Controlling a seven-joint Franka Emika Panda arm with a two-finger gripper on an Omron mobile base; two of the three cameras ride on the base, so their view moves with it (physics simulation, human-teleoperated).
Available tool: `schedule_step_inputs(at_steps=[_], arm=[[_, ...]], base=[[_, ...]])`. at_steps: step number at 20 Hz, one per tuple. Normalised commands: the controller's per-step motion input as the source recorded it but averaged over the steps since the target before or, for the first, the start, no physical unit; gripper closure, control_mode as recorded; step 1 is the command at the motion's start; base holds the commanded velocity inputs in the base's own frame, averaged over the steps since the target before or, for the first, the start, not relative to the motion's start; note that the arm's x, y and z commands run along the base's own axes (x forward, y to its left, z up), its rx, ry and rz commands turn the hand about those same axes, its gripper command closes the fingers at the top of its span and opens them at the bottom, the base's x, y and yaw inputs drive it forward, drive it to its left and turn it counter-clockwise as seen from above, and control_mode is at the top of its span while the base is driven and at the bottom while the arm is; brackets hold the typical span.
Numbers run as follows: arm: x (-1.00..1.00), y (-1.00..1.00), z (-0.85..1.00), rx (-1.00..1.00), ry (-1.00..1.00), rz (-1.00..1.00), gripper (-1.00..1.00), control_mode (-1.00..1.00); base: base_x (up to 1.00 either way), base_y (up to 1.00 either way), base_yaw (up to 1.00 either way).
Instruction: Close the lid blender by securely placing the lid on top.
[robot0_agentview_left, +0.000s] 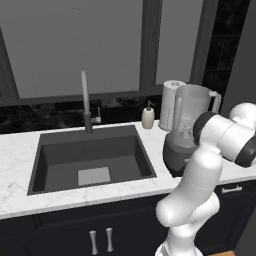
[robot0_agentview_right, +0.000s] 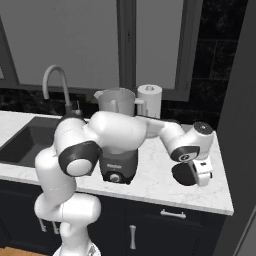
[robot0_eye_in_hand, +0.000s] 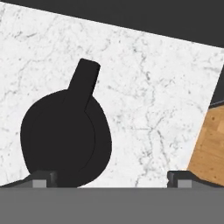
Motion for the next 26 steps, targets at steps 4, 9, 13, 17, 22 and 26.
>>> schedule_step_inputs(at_steps=[4, 9, 13, 17, 22, 26], arm=[[0.11, -0.25, -0.08, 0.05, 0.0, 0.0, -1.0, -1.0], [0.12, -0.11, -0.04, 0.02, 0.0, 0.0, -1.0, -1.0], [0.1, -0.02, -0.05, 0.0, 0.0, 0.0, -1.0, -1.0], [0.11, 0.0, -0.09, 0.0, 0.0, 0.0, -1.0, -1.0], [0.13, 0.0, -0.16, 0.0, 0.0, 0.0, -1.0, -1.0], [0.16, 0.0, -0.24, 0.0, 0.0, 0.0, -1.0, -1.0]], base=[[0.0, 0.0, 0.0], [0.0, 0.0, 0.0], [0.0, 0.0, 0.0], [0.0, 0.0, 0.0], [0.0, 0.0, 0.0], [0.0, 0.0, 0.0]])
